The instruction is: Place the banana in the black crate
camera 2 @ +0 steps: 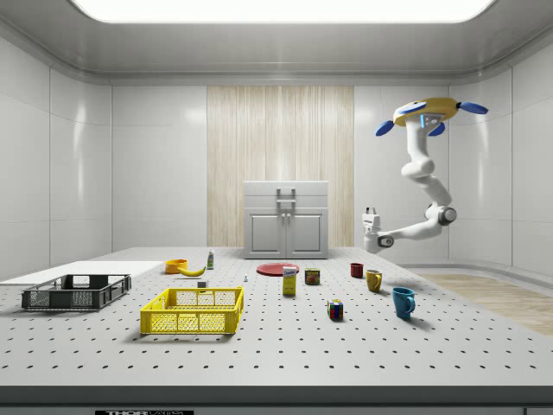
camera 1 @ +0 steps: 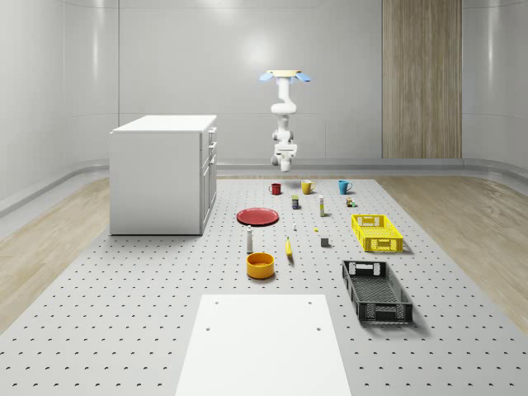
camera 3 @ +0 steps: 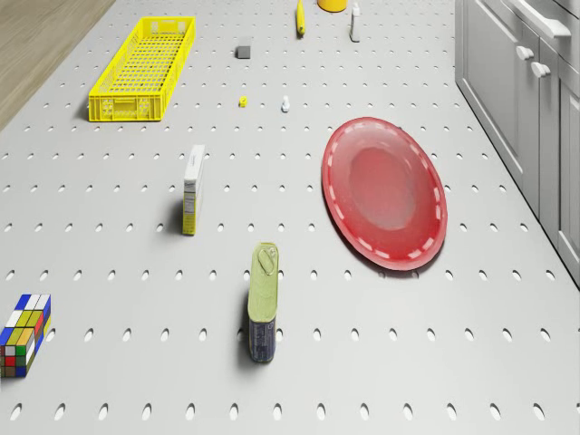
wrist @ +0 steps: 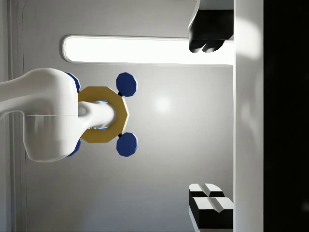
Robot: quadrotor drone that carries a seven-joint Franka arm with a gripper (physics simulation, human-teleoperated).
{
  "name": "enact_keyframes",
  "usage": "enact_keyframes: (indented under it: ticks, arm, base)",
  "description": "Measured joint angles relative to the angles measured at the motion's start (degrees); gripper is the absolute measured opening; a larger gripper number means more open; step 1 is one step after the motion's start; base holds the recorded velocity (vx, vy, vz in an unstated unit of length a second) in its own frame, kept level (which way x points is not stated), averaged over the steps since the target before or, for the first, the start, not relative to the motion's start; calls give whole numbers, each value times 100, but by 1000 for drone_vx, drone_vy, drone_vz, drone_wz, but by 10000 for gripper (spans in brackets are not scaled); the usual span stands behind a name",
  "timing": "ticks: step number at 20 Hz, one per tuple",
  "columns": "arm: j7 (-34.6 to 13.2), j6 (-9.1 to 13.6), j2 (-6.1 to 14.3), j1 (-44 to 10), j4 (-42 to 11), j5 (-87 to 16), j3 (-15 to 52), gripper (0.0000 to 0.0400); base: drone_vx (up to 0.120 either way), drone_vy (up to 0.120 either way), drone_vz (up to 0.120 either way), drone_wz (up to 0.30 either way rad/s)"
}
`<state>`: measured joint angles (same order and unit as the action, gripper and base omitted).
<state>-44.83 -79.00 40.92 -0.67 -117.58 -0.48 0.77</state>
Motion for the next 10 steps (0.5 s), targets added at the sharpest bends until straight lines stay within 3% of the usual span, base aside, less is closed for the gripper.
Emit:
enact_keyframes:
  ticks: [10]
  arm:
    - [-39,-46,33,-67,-39,-301,215,400]
  base:
    - [120,-120,0,0]
